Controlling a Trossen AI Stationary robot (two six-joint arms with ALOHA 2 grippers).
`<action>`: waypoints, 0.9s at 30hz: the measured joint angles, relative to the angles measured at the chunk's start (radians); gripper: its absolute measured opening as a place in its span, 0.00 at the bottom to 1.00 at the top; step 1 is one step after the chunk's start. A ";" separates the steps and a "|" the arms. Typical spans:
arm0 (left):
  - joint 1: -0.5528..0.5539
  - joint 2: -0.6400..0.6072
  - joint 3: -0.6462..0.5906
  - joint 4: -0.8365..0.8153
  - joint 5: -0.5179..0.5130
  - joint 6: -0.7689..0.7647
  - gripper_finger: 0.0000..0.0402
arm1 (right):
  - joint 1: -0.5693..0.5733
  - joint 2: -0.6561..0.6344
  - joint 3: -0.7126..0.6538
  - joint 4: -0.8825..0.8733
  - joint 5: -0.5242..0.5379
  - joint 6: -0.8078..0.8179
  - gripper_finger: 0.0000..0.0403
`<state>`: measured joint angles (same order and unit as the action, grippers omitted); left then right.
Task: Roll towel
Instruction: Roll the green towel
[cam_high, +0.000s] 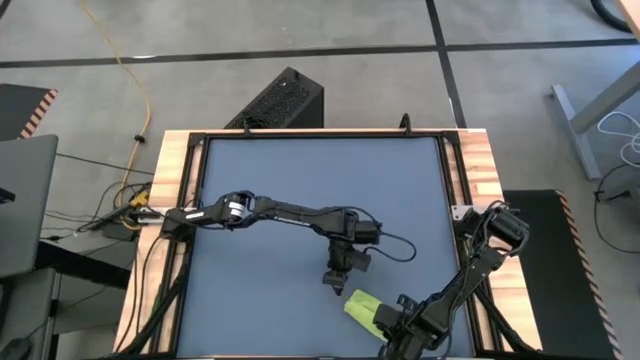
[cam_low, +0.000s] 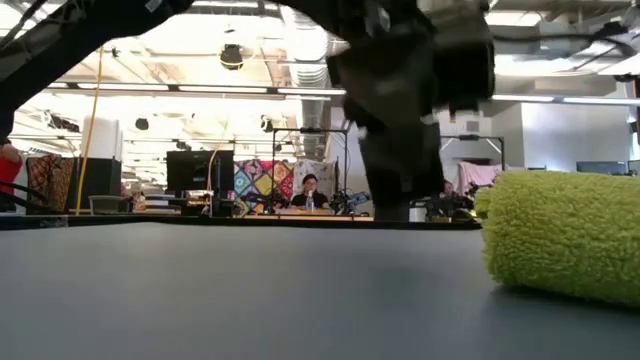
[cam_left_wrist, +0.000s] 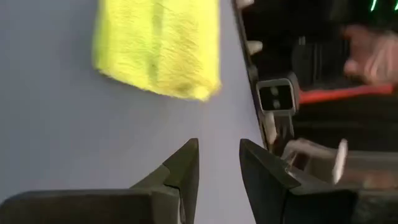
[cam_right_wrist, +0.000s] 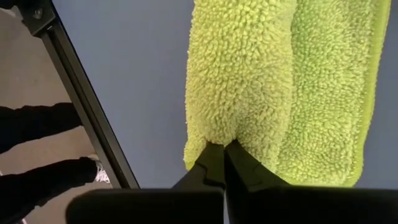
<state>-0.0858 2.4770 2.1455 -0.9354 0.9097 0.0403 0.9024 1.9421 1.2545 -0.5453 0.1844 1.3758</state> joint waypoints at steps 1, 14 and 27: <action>-0.006 -0.012 0.001 -0.017 -0.011 0.039 0.25 | 0.000 0.000 0.000 0.000 -0.001 0.001 0.03; -0.205 -0.170 0.005 0.103 -0.610 0.222 0.16 | 0.004 0.000 -0.002 0.019 -0.018 0.003 0.03; -0.263 -0.256 -0.032 0.058 -0.841 0.158 0.00 | 0.016 -0.098 -0.192 0.267 0.015 0.076 0.03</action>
<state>-0.3491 2.2206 2.1137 -0.8776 0.0688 0.1984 0.9185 1.8438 1.0621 -0.2781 0.1993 1.4521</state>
